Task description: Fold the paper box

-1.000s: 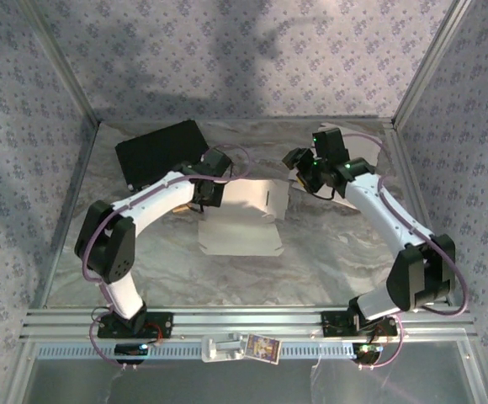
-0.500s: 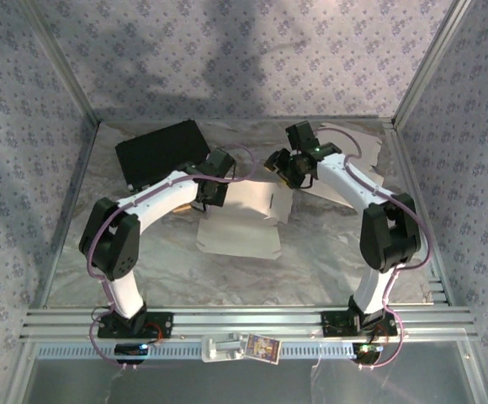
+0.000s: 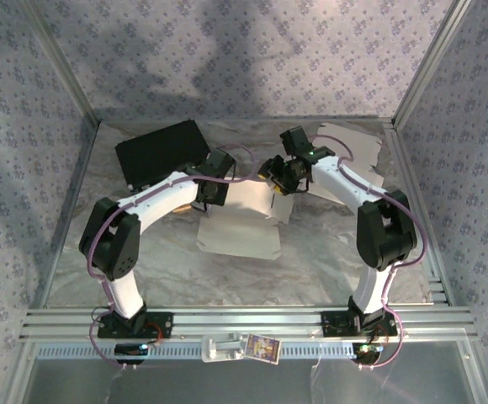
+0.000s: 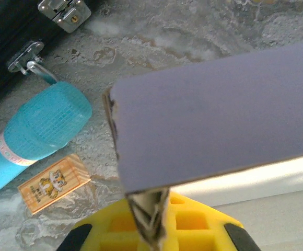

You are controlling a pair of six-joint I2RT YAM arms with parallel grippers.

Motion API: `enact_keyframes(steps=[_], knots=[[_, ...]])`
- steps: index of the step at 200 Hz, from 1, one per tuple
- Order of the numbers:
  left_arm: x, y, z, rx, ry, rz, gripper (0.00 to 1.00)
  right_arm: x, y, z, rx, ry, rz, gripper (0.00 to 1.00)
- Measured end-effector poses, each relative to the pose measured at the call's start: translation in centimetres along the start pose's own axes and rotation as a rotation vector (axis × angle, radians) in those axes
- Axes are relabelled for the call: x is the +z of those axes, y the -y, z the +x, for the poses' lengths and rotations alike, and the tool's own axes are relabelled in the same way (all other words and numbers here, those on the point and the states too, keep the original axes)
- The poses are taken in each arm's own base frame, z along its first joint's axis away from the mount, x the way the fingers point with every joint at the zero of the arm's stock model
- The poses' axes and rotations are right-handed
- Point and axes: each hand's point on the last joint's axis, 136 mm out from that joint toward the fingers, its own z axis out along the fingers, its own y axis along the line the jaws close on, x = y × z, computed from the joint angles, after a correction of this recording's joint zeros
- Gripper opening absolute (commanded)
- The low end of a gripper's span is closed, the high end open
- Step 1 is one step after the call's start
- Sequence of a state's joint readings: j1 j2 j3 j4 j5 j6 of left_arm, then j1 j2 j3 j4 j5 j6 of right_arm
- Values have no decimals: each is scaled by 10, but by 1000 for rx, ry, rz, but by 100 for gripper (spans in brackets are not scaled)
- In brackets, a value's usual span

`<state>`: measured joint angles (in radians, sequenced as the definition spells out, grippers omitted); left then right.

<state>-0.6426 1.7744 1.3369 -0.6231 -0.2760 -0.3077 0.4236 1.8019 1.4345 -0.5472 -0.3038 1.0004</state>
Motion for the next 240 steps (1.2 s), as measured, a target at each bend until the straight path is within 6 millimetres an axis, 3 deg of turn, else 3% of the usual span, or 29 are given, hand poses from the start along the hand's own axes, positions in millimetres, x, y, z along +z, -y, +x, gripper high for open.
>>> enact_keyframes(steps=[17,31,51,82,95,106,128,167,205,240], knots=[[5,1,5,-20,3,39,0,-16,0,-4,-13,23,-23,56],[6,-1,10,-53,7,89,0,-41,-1,-10,-31,62,-61,56],[1,-13,10,-119,32,156,0,-95,-4,-22,-74,169,-140,56],[-16,-20,-12,-203,143,286,0,-201,-17,-41,-181,435,-278,53],[-25,-15,-20,-213,183,356,0,-234,-17,-46,-208,524,-332,52],[-32,-10,-27,-215,208,416,0,-250,-11,-53,-212,569,-359,51],[-41,-3,-39,-222,238,533,0,-258,2,-67,-223,586,-365,47],[-36,-2,-48,-268,223,691,0,-211,20,-72,-224,432,-380,46],[-33,8,-56,-268,186,803,0,-186,7,-64,-281,300,-466,44],[-44,16,-67,-245,197,868,0,-181,-3,-65,-374,252,-503,42]])
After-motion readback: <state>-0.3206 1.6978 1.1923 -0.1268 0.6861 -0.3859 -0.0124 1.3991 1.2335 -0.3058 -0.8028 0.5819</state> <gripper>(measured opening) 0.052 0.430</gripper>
